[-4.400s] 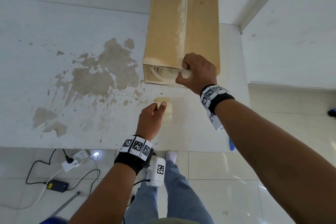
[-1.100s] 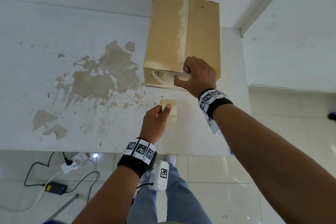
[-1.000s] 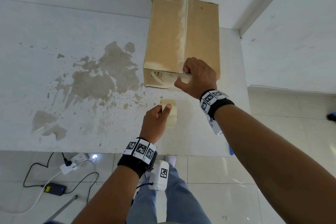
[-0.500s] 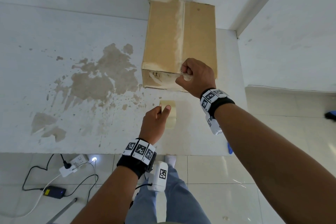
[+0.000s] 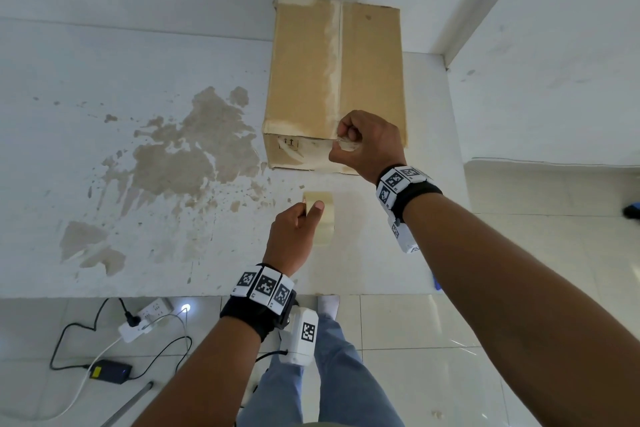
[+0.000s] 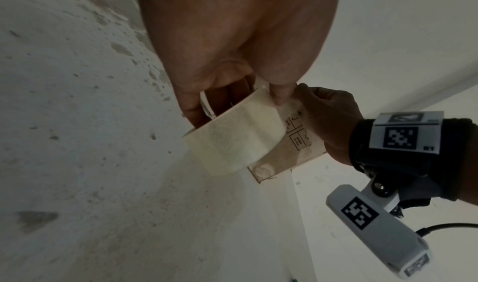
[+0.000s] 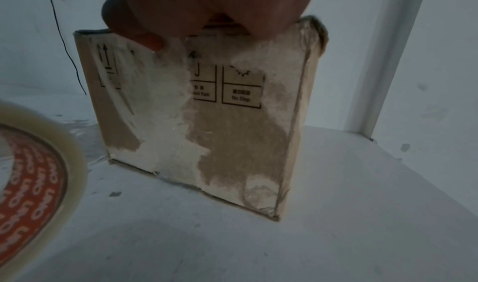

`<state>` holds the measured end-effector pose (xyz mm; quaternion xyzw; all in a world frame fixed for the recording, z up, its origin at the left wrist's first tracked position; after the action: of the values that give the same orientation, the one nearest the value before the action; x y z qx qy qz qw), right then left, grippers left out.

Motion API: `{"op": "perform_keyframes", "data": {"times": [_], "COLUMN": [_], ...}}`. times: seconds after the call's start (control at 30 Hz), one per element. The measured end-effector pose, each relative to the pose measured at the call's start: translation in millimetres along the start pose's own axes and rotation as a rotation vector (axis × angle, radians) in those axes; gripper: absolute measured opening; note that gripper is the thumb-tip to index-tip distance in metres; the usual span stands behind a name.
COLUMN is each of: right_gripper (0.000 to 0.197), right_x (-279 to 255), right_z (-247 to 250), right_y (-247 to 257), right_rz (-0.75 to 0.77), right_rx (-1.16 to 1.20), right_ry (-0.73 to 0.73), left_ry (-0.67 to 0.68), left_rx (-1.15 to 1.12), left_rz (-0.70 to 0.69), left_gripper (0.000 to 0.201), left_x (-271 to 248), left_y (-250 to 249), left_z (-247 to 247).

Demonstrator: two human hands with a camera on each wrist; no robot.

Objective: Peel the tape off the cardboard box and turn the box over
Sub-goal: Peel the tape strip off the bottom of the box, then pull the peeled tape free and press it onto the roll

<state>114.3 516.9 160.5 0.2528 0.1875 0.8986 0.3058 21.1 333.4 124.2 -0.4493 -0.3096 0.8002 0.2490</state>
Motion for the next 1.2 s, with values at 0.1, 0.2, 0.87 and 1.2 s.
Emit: {"op": "perform_keyframes", "data": {"times": [0.1, 0.2, 0.87, 1.2], "right_gripper": [0.021, 0.026, 0.032, 0.068], "right_x": [-1.2, -1.8, 0.5, 41.2], "right_z": [3.5, 4.4, 8.0, 74.3], "right_y": [-2.8, -3.1, 18.3, 78.4], "right_rz": [0.025, 0.041, -0.042, -0.332], "right_rx": [0.012, 0.007, -0.025, 0.456], "right_ry": [0.038, 0.08, 0.119, 0.47], "left_ry": [-0.001, 0.001, -0.007, 0.146], "left_rx": [0.002, -0.008, -0.073, -0.103], "left_rz": [-0.011, -0.008, -0.046, -0.273], "left_gripper": [0.052, 0.052, 0.051, 0.038], "left_x": [-0.1, 0.3, -13.8, -39.9], "left_y": [-4.0, -3.9, -21.9, -81.5], "left_z": [-1.4, -1.8, 18.4, 51.9]}}
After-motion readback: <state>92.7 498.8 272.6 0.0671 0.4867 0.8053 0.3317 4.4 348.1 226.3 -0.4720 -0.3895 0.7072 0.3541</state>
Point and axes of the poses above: each hand's wrist, its own x-axis towards the middle knuckle, its own z-axis out of the back of the hand, y = z × x, the point moved 3 cm from there along x, towards the middle knuckle, and after that the axes turned 15 degrees about z, right-handed, at the moved point
